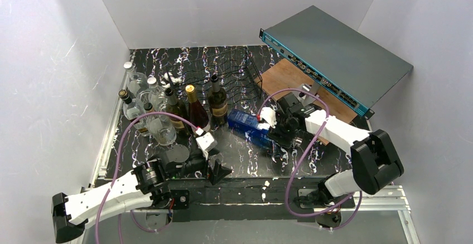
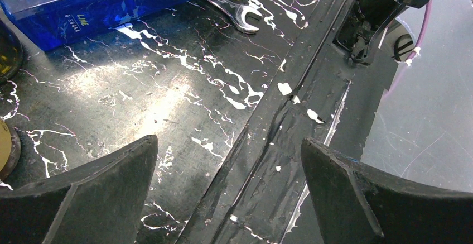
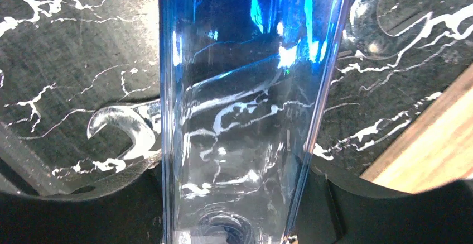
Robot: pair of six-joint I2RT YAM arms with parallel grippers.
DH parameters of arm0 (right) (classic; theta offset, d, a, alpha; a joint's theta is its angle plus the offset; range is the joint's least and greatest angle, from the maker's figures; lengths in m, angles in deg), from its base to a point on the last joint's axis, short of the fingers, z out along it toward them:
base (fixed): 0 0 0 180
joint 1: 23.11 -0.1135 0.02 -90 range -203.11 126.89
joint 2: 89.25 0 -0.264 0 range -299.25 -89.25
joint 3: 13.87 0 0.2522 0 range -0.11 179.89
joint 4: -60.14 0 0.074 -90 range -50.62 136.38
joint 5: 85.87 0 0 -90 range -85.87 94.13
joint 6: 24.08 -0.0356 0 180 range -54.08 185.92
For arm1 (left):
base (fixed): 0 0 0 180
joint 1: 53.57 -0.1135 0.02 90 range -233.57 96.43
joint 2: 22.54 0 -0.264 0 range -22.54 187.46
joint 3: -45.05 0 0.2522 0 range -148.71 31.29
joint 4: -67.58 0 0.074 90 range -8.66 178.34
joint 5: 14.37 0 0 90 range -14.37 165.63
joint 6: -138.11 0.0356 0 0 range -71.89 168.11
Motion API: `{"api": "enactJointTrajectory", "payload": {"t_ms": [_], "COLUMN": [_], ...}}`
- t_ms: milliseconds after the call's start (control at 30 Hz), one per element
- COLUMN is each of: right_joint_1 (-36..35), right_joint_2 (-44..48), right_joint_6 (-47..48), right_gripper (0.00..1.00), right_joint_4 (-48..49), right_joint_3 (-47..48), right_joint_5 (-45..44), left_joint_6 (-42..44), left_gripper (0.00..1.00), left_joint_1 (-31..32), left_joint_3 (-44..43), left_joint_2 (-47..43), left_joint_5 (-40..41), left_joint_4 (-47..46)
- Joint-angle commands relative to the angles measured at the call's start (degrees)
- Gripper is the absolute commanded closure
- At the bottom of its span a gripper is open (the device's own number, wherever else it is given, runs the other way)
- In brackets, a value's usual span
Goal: Take the wine bottle off the wine rack
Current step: Pick up the wine bottle from the wine rack.
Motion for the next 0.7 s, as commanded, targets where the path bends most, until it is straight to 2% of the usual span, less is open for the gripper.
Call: {"api": "enactJointTrajectory", "payload": {"t_ms": [0,167,367,533,667], "right_joint_1": [-0.01,-0.01,-0.03,0.04,-0.04], "right_joint_2": [5.59,7.82,10.19,11.99,13.89], "right_joint_6": [3.11,3.51,9.55,15.81,19.53], "right_gripper": [0.93,0.97,0.99,0.99,0.99], "right_joint_4": [-5.15,-8.53,-15.52,-20.04,-22.81], "right_joint_3": [6.63,9.25,10.71,12.11,13.11], "right_joint_5": [0.01,-1.79,-2.85,-1.20,3.07], "left_joint_6": [2.55,3.73,6.77,13.55,22.17], "left_gripper": [0.01,0.01,0.01,0.01,0.01], "left_joint_1": [0.19,0.21,0.19,0.23,0.98], "left_joint_3": [-1.74,-3.20,-4.89,-6.25,-8.35], "left_joint_2": [0.36,2.75,4.89,6.88,10.85], "left_joint_5": [-1.02,-1.52,-2.09,-3.40,-3.90], "left_joint_4": [-0.54,-0.93,-1.41,-4.52,-8.14]}}
